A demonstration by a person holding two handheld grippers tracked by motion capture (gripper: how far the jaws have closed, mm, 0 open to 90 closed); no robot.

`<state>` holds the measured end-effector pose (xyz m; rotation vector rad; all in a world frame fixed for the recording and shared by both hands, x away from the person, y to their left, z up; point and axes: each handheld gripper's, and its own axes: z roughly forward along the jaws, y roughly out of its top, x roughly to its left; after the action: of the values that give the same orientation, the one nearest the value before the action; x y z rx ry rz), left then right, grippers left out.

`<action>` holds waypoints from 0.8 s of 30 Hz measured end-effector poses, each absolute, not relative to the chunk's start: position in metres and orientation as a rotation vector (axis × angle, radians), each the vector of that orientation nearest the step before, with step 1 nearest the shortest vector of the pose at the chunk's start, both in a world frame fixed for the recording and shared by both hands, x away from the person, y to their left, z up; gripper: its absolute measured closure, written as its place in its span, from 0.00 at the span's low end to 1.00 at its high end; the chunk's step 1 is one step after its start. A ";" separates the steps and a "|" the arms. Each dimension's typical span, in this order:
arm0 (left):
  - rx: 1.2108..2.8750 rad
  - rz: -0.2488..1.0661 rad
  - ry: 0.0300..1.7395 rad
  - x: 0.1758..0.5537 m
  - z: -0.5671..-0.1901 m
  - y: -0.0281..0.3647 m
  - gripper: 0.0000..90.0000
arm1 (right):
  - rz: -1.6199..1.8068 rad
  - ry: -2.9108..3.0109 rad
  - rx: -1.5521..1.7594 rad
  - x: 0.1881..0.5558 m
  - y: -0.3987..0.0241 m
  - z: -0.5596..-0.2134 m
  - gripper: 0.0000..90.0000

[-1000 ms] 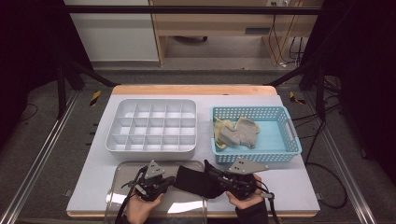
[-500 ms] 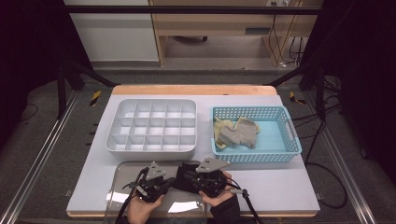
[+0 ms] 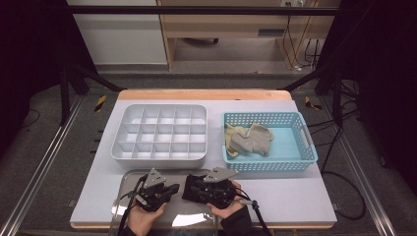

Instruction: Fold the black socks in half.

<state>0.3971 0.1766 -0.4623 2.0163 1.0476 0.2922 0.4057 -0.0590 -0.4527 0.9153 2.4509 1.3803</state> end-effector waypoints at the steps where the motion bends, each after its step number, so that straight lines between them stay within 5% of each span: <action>1: 2.014 0.289 1.048 0.397 -0.462 0.177 1.00 | 1.386 2.444 0.918 0.405 -0.063 -0.452 0.77; 13: 2.029 0.283 1.044 0.397 -0.465 0.173 1.00 | 1.317 2.522 0.880 0.393 -0.064 -0.469 0.75; 18: 2.049 0.272 1.024 0.396 -0.468 0.168 0.99 | 1.250 2.526 0.872 0.395 -0.059 -0.472 0.96; 24: 2.081 0.265 1.009 0.396 -0.472 0.161 0.99 | 1.350 2.480 0.879 0.397 -0.061 -0.458 0.98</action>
<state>0.3956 0.1610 -0.4724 2.0813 1.0086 0.2649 0.3974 -0.0611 -0.4575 0.8792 2.4799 1.3499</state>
